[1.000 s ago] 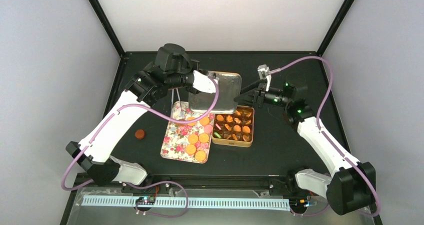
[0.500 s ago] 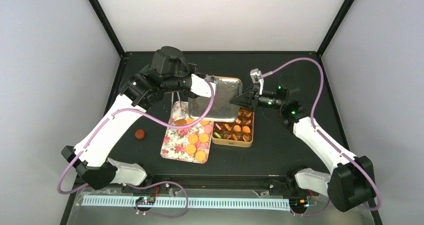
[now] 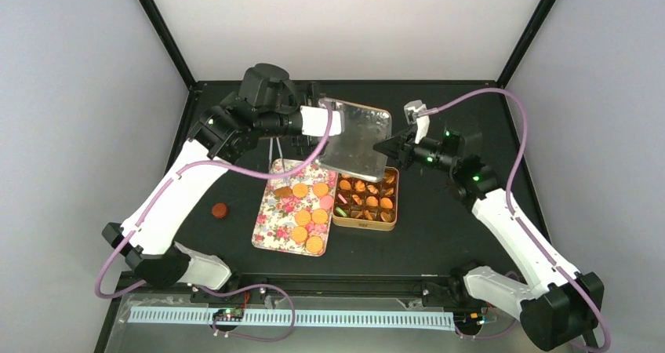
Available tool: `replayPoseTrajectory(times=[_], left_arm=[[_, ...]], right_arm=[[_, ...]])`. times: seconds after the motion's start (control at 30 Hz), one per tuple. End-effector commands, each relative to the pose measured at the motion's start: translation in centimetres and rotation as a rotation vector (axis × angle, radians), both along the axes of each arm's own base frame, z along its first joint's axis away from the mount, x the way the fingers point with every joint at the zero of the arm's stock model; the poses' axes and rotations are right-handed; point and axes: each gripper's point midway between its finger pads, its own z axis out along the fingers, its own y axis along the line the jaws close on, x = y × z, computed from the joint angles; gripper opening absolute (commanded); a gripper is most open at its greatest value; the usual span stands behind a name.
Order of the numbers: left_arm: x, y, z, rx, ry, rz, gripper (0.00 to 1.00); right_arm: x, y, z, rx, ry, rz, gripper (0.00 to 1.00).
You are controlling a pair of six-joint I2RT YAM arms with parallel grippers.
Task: Pack the cookies
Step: Pass from the left arm to the right, then place the box lid on the packing box.
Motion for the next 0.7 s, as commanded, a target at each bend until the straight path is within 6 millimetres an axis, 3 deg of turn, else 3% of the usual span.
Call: replayPoseTrajectory(times=[0.0,0.17,0.4,0.5,0.6,0.67], left_arm=[[-0.4,0.7,0.4,-0.118,0.304,0.104,0.99],[2.1,3.5,-0.3,-0.292,0.574,0.223,0.99],[6.2,7.6,-3.8,-0.425,0.700,0.420,0.99],[7.1,8.5,-5.4,-0.433,0.746,0.473,0.99],[7.5,8.9,-6.2,-0.424,0.763,0.501,0.99],[7.7,9.1,-6.6,-0.417,0.767,0.517,0.99]], right_arm=[[1.8,-3.4,0.0,-0.230,-0.085,-0.237,0.01],[1.4,-5.4,1.0,-0.478,-0.234,-0.423,0.01],[0.0,-6.6,2.9,-0.844,-0.527,-0.671,0.01],[-0.5,-5.5,2.0,-1.085,-0.677,-0.726,0.01],[-0.3,-3.8,-0.6,-1.310,-0.757,-0.701,0.01],[-0.2,-2.5,-2.2,-1.369,-0.754,-0.650,0.01]])
